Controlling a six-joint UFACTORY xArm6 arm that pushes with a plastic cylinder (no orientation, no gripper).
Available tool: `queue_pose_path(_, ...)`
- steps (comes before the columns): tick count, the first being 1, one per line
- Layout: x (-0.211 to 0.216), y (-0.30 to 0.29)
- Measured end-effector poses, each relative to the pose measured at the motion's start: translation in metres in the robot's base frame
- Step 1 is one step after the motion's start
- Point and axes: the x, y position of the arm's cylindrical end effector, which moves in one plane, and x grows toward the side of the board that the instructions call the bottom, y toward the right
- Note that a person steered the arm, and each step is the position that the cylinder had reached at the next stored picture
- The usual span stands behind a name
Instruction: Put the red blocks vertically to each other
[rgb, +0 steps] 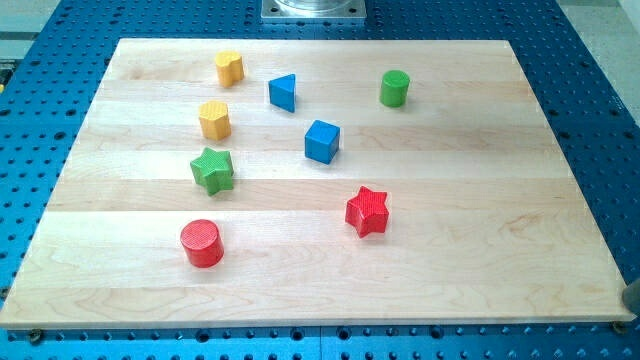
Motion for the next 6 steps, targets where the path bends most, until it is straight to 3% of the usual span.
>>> queue_pose_path(1,0.002,-0.026)
queue_pose_path(2,0.001,-0.095)
queue_pose_path(3,0.001,-0.197)
queue_pose_path(5,-0.025,-0.480)
queue_pose_path(6,-0.042,-0.548)
